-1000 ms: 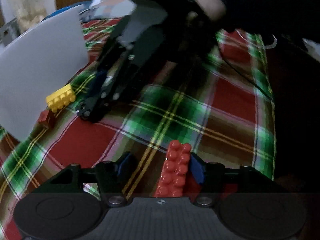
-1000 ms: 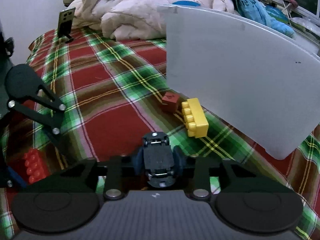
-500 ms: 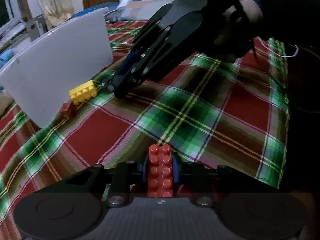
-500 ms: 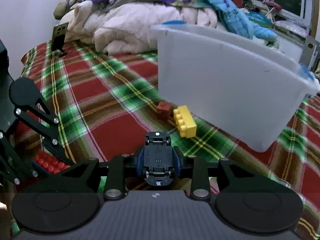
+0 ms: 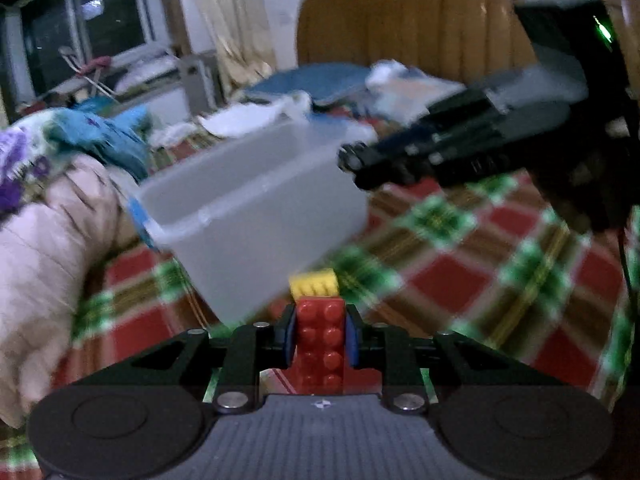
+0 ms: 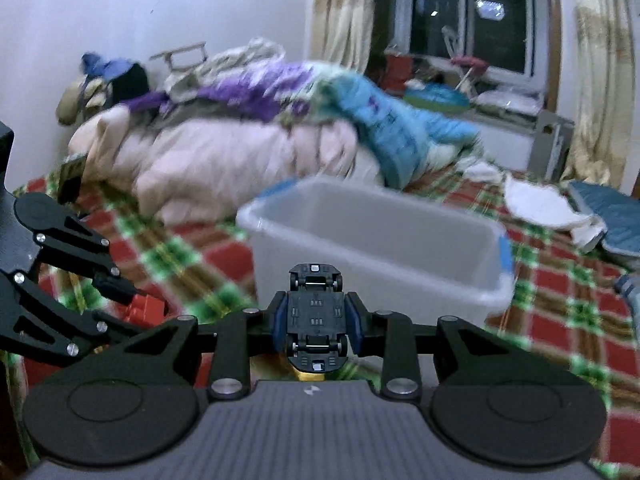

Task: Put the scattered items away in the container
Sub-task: 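Carry the red brick and black car into the clear box and release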

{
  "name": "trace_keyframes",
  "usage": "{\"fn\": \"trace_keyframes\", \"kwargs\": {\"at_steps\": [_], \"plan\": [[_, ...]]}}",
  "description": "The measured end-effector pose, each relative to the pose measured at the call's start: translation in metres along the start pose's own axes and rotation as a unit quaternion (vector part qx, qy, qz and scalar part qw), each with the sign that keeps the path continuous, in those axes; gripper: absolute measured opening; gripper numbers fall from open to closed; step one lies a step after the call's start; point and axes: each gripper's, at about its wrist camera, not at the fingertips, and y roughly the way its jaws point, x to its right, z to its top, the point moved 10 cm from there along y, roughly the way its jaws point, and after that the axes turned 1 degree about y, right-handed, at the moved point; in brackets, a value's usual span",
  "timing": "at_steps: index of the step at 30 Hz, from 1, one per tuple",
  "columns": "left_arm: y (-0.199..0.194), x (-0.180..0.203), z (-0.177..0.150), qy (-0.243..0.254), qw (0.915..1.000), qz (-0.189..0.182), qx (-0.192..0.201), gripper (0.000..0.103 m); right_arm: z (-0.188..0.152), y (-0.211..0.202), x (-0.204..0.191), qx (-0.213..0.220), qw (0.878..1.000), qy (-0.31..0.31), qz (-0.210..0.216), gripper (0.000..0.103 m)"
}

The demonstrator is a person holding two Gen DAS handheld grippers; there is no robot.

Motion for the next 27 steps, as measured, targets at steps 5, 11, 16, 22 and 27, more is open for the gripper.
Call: {"fn": "trace_keyframes", "kwargs": {"at_steps": [5, 11, 16, 22, 27], "plan": [[0.005, -0.031, 0.052, -0.019, 0.9988, 0.035, 0.028, 0.027, 0.036, 0.003, 0.012, 0.018, 0.999, -0.002, -0.032, 0.034], [0.034, -0.069, 0.1, -0.059, 0.994, 0.087, 0.032, 0.027, 0.062, 0.023, 0.04, 0.011, 0.996, 0.012, -0.085, 0.034], [0.061, -0.09, 0.11, -0.095, 0.9891, 0.112, 0.019, 0.027, 0.058, 0.042, 0.058, -0.013, 0.993, 0.025, -0.116, 0.034], [0.086, -0.093, 0.106, -0.112, 0.9866, 0.118, -0.002, 0.027, 0.05, 0.063, 0.072, -0.035, 0.99, 0.051, -0.128, 0.034], [0.1, -0.099, 0.102, -0.124, 0.9848, 0.121, -0.011, 0.027, 0.044, 0.076, 0.075, -0.049, 0.989, 0.054, -0.128, 0.034]]}}
